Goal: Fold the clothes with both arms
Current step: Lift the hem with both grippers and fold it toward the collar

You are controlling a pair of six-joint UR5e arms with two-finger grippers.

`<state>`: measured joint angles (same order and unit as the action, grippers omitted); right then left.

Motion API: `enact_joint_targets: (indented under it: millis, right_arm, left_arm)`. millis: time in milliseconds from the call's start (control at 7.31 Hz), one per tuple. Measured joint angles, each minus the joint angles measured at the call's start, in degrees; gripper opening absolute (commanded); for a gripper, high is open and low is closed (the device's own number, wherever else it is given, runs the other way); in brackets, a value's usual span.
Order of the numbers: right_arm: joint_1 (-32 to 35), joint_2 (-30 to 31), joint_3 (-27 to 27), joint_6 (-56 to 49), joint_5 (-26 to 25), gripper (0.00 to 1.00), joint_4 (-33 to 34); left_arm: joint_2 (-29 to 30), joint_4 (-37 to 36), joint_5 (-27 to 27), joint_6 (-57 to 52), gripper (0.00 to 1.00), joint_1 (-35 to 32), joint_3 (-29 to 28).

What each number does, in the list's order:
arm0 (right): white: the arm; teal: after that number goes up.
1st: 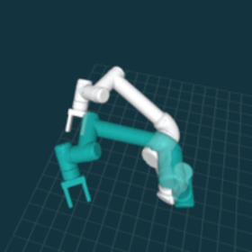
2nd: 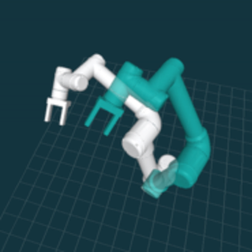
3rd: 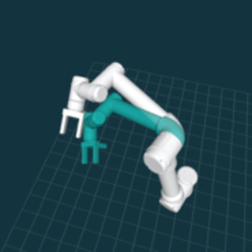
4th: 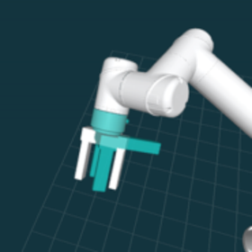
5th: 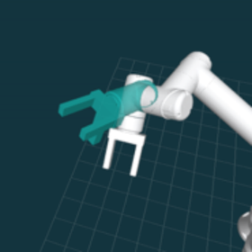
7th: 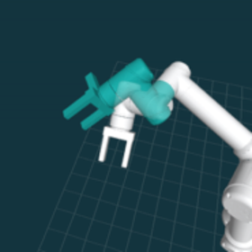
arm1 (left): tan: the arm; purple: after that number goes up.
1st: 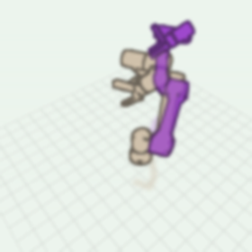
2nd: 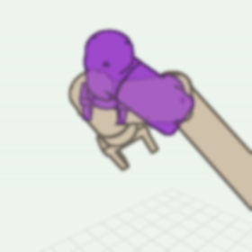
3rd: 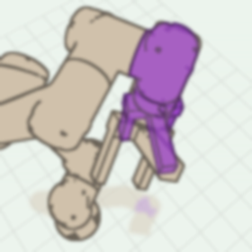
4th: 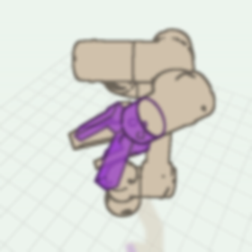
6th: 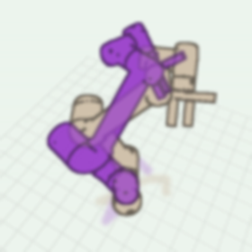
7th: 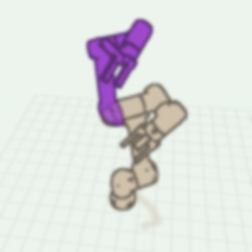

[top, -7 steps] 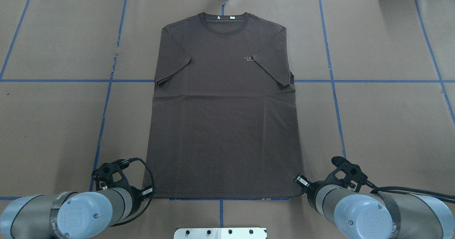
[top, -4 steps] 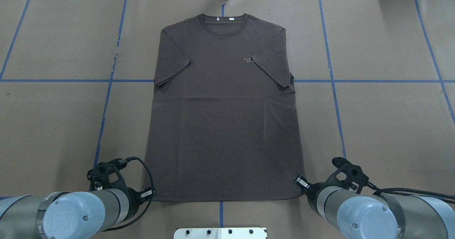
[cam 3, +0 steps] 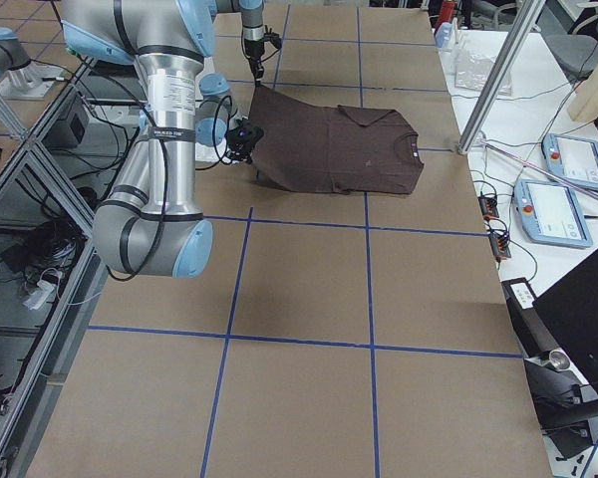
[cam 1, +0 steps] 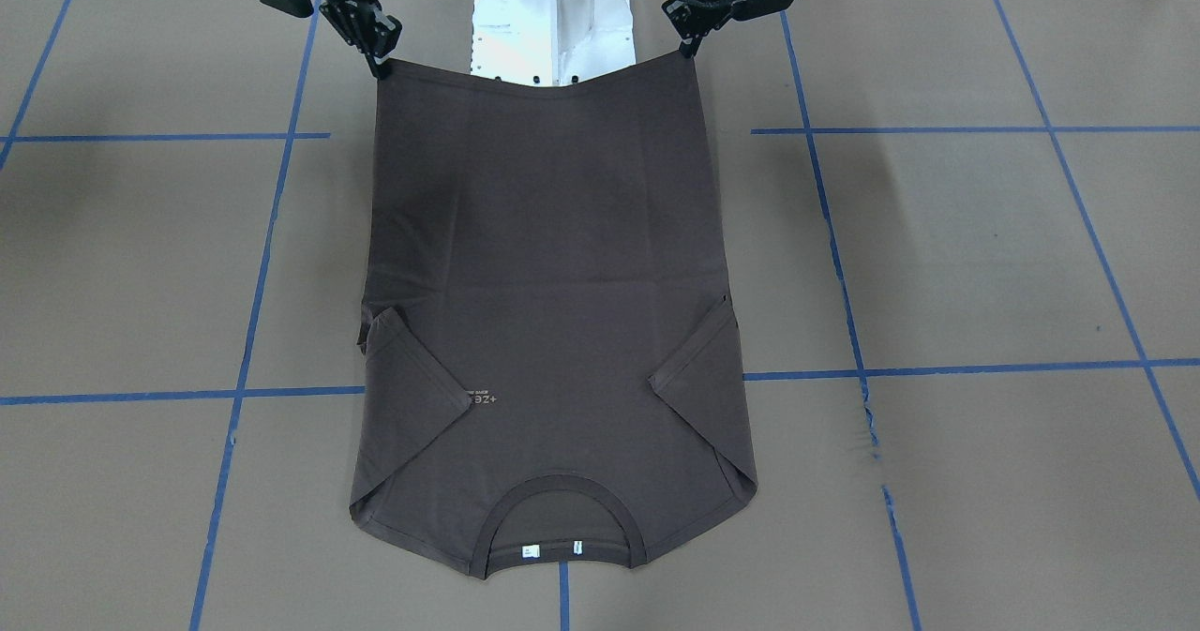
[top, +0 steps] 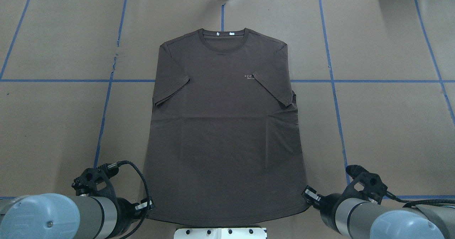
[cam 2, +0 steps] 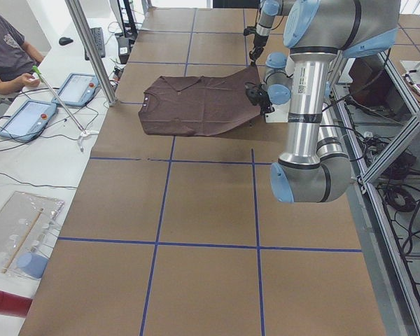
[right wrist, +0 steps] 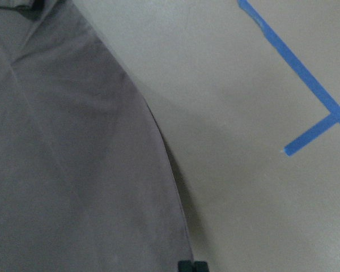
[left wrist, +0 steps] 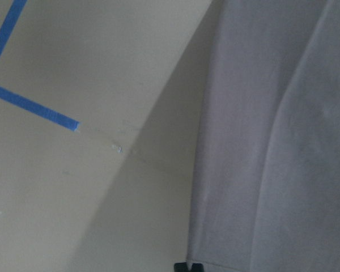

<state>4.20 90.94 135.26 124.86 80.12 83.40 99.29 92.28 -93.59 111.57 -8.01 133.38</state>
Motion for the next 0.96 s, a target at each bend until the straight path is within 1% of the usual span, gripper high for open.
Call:
enact_joint_targets:
  millis: [137, 274, 547, 821, 958]
  right_arm:
    - [4.4, -3.3, -1.7, -3.8, 0.2, 0.0, 0.4]
    - [9.9, -8.7, -5.2, -8.8, 2.0, 0.0, 2.0]
    - [21.9, -20.5, -16.6, -15.4, 9.3, 0.0, 5.5]
    - [31.4, -28.9, -30.2, -21.7, 12.6, 0.0, 5.6]
    - [35.6, -32.8, -37.0, -23.8, 14.6, 0.0, 4.5]
  left_arm:
    - [2.4, -0.2, -0.2, -3.8, 0.0, -5.0, -1.2]
    - [5.8, -0.3, -0.2, -8.3, 0.0, -10.8, -5.3]
    - [12.7, 1.1, -0.2, -14.9, 0.0, -20.6, -17.5]
    - [17.6, 8.2, -0.1, -17.9, 0.0, -27.3, -29.4]
    - [19.5, 11.2, -0.1, -18.3, 0.0, -29.9, -33.9]
